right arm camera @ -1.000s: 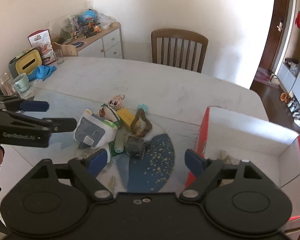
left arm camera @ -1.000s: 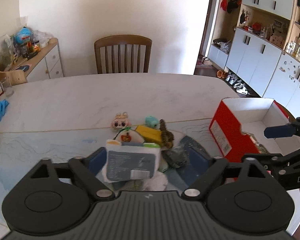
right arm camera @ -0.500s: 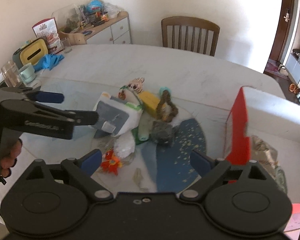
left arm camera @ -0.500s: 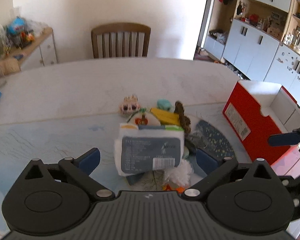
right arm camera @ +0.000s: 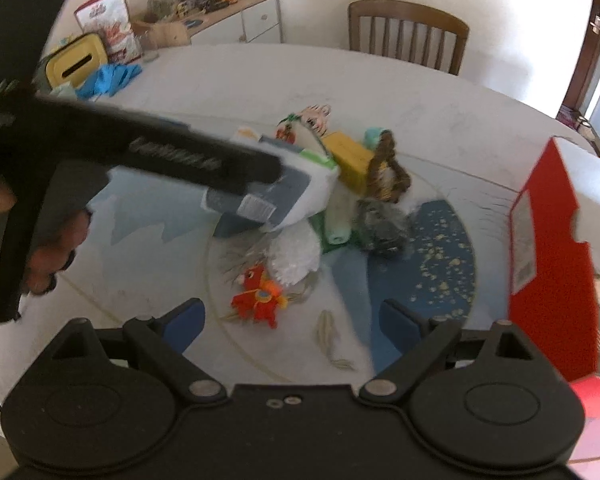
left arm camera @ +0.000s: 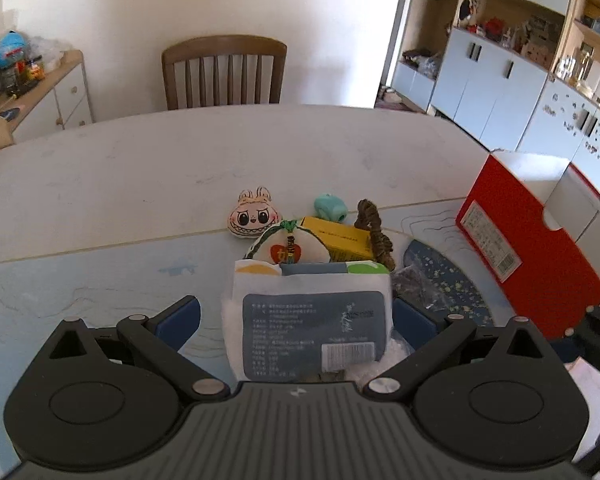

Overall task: Organize objects
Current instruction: 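Return both tools to the pile and reach toward the grey printed packet, then grasp the white-and-grey printed packet with the left tool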

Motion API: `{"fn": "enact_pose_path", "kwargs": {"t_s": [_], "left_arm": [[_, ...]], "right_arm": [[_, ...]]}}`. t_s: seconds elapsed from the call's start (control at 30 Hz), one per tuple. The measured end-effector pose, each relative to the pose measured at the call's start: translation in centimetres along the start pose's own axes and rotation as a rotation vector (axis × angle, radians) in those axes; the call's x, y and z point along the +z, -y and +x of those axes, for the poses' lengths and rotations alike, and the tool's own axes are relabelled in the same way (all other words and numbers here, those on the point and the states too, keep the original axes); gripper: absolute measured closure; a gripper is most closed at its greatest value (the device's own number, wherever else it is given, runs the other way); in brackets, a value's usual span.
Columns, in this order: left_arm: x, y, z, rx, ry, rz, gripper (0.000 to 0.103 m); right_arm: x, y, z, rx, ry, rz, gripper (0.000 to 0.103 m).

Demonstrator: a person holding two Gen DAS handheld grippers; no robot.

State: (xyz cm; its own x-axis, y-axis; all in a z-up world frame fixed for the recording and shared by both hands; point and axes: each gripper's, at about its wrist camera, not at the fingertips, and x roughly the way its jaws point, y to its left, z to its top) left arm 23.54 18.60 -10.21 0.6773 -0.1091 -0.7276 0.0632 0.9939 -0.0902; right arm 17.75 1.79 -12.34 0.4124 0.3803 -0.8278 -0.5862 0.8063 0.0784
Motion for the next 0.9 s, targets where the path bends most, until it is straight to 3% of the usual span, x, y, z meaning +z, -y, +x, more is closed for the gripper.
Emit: {"fn": "enact_pose_path", "kwargs": {"t_s": [0.1,0.43,0.9], "left_arm": [[0.3,-0.1,0.5,-0.007,0.002,0.010,0.000],[0.7,-1.4,2.9,-0.160,-0.044,-0.016,0.000],[0.2,-0.6,4.5,-0.146,-0.058,0.020,0.000]], "right_arm": [[0.1,-0.5,1.0,-0.002,-0.014,-0.011,0.010],[0.4,-1.0,4.1,0.005,-0.027,-0.019,0.014],[0.0,-1.0,6.6,0.010,-0.061,-0.034,0.032]]}}
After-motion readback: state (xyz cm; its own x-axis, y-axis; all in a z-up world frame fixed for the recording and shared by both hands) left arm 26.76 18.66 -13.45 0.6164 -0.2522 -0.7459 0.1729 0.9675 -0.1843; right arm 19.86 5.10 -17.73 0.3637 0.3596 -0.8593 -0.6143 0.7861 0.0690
